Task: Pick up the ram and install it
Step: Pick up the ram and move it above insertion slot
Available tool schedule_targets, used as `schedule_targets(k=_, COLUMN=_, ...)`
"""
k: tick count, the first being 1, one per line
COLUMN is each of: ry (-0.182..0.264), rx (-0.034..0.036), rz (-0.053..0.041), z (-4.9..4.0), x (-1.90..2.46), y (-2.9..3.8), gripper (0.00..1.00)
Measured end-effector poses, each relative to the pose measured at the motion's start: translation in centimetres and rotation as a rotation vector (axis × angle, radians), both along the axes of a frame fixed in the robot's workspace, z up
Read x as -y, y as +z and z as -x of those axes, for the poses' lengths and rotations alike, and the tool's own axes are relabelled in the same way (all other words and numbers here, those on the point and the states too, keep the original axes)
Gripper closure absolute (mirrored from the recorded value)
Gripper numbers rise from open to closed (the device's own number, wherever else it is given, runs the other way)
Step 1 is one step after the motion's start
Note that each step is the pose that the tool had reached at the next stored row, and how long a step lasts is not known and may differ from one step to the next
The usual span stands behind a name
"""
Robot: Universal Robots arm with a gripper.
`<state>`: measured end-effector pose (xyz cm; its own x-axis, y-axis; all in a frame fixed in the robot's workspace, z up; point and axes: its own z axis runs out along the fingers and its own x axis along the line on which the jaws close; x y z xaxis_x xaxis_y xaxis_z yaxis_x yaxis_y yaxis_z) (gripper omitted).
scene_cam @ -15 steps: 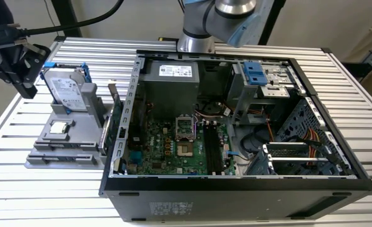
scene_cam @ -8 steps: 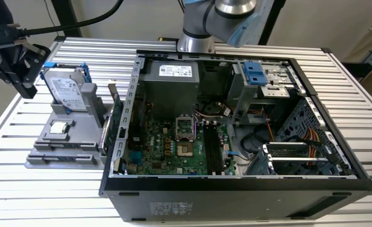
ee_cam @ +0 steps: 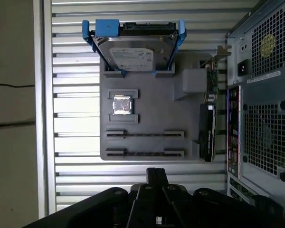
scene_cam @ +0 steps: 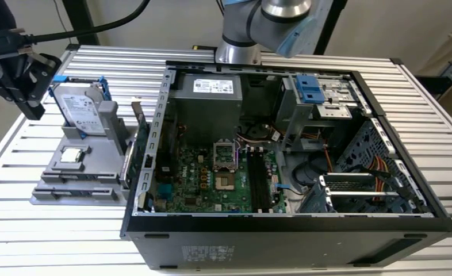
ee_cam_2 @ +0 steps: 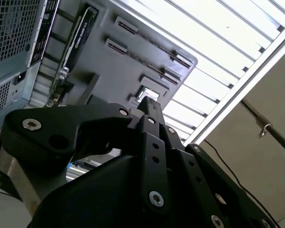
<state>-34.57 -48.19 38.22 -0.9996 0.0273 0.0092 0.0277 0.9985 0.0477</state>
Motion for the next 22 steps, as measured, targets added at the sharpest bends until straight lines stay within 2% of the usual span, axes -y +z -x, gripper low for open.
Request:
schedule_targets(k=11, ry=0.079, rx=0.0001, rz=-0.0001, z=-0.01, x=0.00, y=-0.01, gripper=1.00)
schedule_targets(k=12, ry=0.124, rx=0.0001, rz=-0.0001, z=-0.01, x=0.00, y=-0.01, gripper=1.00)
schedule_targets(k=22, ry=0.197, rx=0.0001, rz=-0.0001, z=-0.01, x=0.00, y=-0.01, gripper=1.00)
